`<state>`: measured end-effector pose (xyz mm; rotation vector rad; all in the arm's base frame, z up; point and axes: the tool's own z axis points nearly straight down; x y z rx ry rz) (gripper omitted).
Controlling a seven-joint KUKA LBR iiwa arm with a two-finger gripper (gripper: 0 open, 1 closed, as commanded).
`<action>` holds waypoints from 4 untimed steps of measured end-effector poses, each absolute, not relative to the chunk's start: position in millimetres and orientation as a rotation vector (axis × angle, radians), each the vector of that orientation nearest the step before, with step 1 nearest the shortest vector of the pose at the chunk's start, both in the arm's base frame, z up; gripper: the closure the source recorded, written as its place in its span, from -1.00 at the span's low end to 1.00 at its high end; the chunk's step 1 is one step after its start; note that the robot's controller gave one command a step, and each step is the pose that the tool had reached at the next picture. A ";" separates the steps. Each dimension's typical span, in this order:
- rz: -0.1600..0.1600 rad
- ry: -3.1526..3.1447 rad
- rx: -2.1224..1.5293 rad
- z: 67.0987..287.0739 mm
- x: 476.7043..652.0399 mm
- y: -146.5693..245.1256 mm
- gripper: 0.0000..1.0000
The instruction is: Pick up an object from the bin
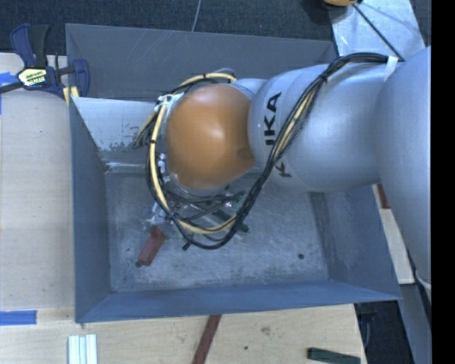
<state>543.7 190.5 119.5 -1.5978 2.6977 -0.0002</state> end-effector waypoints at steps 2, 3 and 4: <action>0.002 2.703 -1.597 138.2 543.0 190.3 1.00; 0.001 2.703 -1.596 147.8 543.3 190.4 1.00; 0.001 2.703 -1.594 159.0 543.6 190.5 1.00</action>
Offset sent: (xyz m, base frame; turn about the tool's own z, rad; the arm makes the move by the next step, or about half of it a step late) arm 0.0000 -0.0002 0.0190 0.0000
